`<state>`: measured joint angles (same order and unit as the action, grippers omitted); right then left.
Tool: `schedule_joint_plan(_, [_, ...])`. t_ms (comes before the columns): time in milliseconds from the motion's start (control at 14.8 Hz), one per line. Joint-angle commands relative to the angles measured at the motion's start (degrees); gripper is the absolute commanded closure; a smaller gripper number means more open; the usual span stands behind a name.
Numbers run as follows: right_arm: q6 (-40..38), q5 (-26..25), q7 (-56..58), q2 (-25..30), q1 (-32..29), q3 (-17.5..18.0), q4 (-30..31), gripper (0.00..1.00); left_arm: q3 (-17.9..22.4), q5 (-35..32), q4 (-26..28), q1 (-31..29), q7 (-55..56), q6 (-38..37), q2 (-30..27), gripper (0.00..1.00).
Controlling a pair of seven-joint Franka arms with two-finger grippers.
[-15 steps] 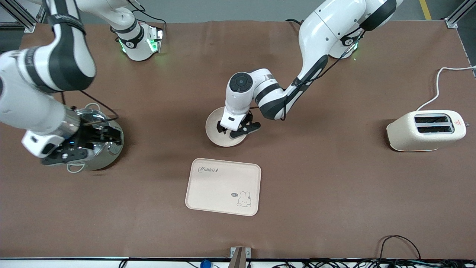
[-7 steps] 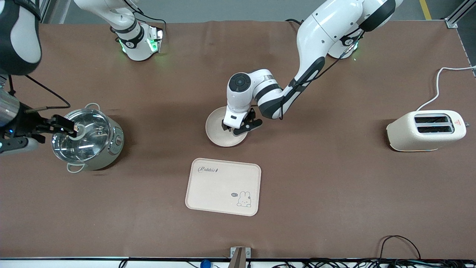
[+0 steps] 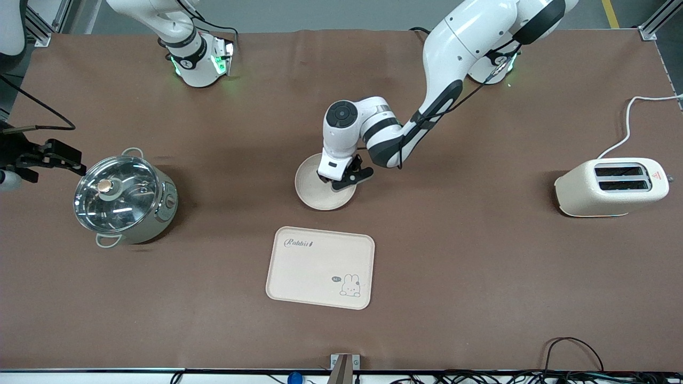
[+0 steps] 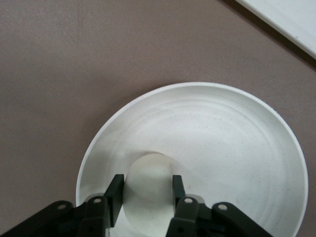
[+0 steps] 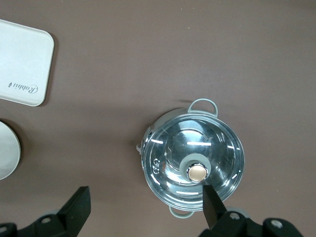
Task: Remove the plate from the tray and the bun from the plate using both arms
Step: 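Carry the bun with the left gripper toward the toaster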
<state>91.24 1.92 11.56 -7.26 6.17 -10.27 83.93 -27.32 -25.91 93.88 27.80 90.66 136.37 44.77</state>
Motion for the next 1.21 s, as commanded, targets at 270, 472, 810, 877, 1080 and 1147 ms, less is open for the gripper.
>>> schedule_joint_plan(270, [-3.17, -1.39, 0.21, 3.49, -8.54, 7.81, 1.24, 0.00, 0.08, -1.16, -0.27, -2.04, -4.58, -4.75, -4.57, 1.00])
schedule_joint_plan(472, [-3.17, -1.48, -0.14, 3.57, -8.37, 8.07, 1.24, 0.00, -1.41, 1.29, -0.80, -9.05, -18.89, -12.35, -10.56, 0.99])
schedule_joint_plan(810, [-3.53, -1.48, -3.90, 3.83, -7.66, 8.16, 1.24, 0.00, -12.38, 3.77, 3.06, -38.72, -55.27, -14.47, -13.04, 1.00])
schedule_joint_plan(877, [-3.18, -1.39, -4.44, 3.84, -7.75, 8.16, 1.24, 0.00, -14.40, 3.77, 4.37, -44.01, -60.64, -13.95, -12.78, 1.00])
schedule_joint_plan(1080, [-3.08, -1.48, -4.18, 3.75, -7.66, 8.16, 0.97, 0.00, -16.36, 3.68, 9.90, -53.53, -69.11, -9.04, -11.90, 1.00])
schedule_joint_plan(1147, [-3.17, -1.48, -4.18, 3.75, -7.58, 8.16, 0.80, 0.00, -16.27, 3.33, 11.58, -55.29, -69.56, -6.76, -10.94, 0.99])
